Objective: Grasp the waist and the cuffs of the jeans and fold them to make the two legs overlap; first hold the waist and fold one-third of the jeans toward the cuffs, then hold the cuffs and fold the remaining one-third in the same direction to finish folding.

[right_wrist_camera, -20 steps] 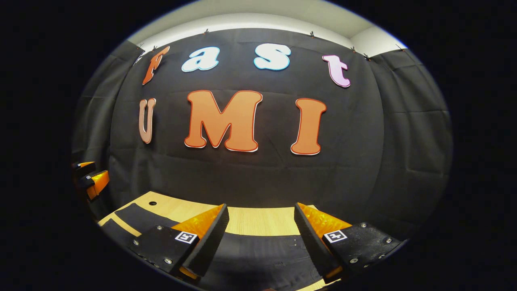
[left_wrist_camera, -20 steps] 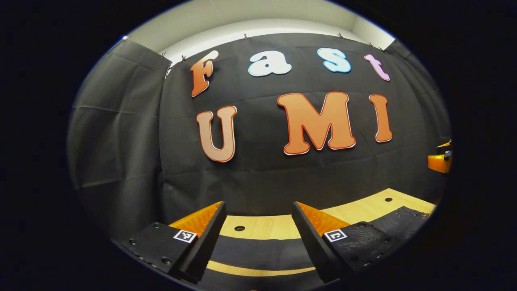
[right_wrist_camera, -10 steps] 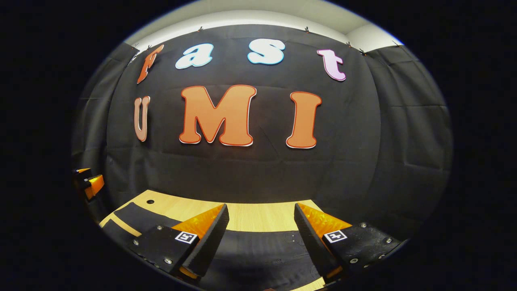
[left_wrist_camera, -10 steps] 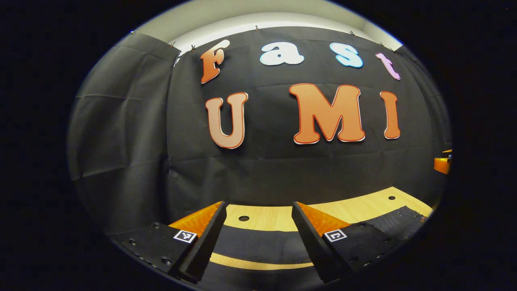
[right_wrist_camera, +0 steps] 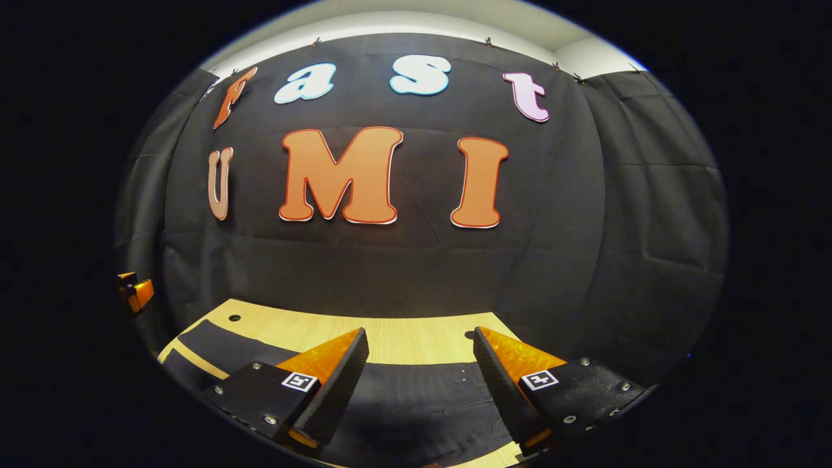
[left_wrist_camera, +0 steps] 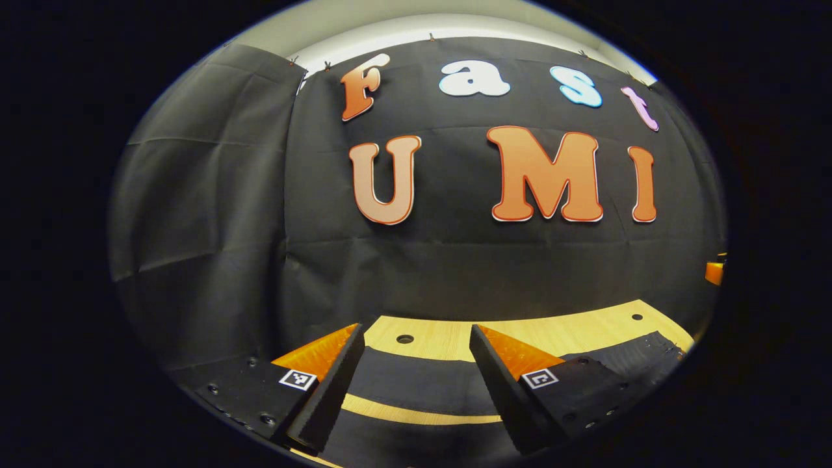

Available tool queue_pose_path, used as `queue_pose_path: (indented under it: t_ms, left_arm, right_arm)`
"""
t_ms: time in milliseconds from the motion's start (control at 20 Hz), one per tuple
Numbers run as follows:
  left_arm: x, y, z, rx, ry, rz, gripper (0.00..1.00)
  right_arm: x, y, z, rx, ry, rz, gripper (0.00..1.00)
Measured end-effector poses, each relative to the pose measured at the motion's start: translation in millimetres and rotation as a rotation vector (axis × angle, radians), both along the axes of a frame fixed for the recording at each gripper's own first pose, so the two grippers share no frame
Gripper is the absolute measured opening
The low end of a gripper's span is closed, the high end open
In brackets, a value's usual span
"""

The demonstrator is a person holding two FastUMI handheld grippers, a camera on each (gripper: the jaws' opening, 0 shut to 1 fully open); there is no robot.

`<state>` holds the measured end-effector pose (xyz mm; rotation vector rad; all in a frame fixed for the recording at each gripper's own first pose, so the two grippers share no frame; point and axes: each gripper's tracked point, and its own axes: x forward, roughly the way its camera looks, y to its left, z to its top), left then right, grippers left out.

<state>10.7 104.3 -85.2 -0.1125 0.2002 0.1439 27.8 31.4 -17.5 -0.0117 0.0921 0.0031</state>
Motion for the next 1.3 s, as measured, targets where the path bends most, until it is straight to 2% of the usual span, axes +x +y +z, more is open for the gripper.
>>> queue_pose_path:
  t_ms: [350, 850, 1000, 1300]
  left_arm:
    - [15, -41, 2, 0.002, -0.005, -0.096, 0.98]
    - [20, -37, 5, 0.007, -0.009, -0.102, 0.99]
    - [15, -29, -26, -0.065, 0.071, -0.100, 0.98]
    - [-19, 25, -95, -0.179, 0.242, -0.022, 0.99]
  right_arm:
    - [-3, 3, 1, -0.008, -0.032, -0.015, 0.98]
    - [-13, -30, -28, 0.021, 0.037, -0.083, 0.98]
    - [-10, -35, -46, 0.078, 0.099, -0.079, 0.98]
    - [-13, -58, -97, 0.109, 0.261, -0.095, 0.99]
